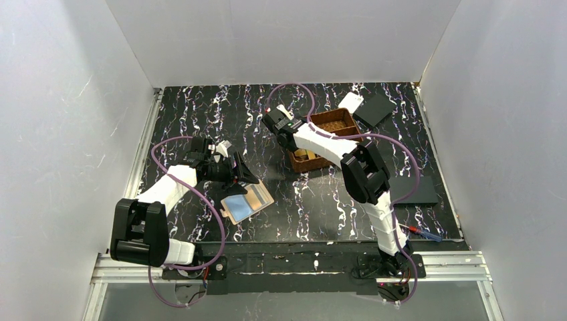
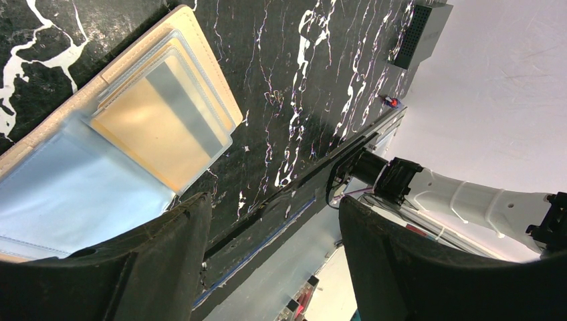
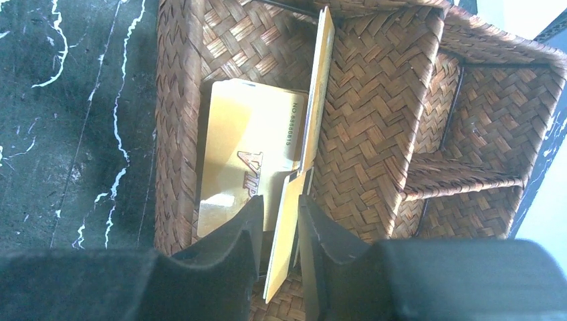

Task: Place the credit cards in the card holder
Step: Pick up the credit card from the storage box.

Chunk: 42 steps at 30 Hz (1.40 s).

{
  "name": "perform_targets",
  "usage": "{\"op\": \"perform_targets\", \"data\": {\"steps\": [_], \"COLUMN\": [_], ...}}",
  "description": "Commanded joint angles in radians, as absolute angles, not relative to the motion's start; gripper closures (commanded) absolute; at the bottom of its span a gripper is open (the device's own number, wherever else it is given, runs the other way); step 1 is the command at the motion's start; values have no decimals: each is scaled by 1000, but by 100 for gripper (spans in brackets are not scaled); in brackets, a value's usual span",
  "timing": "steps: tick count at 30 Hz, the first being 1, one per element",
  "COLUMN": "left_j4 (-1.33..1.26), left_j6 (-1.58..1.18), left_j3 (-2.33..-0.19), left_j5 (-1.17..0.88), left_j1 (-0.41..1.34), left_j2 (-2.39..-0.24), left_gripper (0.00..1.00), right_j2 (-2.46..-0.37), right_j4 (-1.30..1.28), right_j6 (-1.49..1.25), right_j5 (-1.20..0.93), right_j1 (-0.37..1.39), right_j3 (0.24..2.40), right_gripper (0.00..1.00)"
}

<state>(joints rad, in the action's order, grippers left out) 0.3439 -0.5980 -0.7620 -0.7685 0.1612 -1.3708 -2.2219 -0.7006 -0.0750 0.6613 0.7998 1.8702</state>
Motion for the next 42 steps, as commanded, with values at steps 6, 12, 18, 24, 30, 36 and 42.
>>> {"op": "perform_targets", "data": {"steps": [6,12,18,24,30,36,42], "left_j4": [356,356,356,361,374,262,-33], "left_j6": [-583,-584,-586,-587,-608,-703,-905], "left_j3": [-764,-770,-773,-774,-850,-955,-978], "left_j5": [-797,-799,-802,-802,-830,-878,-900], "left_j1": [166,166,166,166,166,166,202], "left_j2": [-1364,-1366,-1367,-1355,-1357,-1401,-1472], "left_gripper": [32,32,32,32,32,31,30], "right_j2": [-2238,-2220,-2207,-2217,-2126,-2005,-1854], "right_j4": [-702,-716,-700,-707,-718,-622,-462], "right_j6": [-95,-104,-106,-112,-115,-128,-178], "right_j5": [705,705,684,681,626,473,126], "right_j1": [788,779,765,761,758,699,558], "right_j3": [1854,1832,1809,1811,1849,1778,1641], "right_gripper": [68,80,76,79,99,99,99]}}
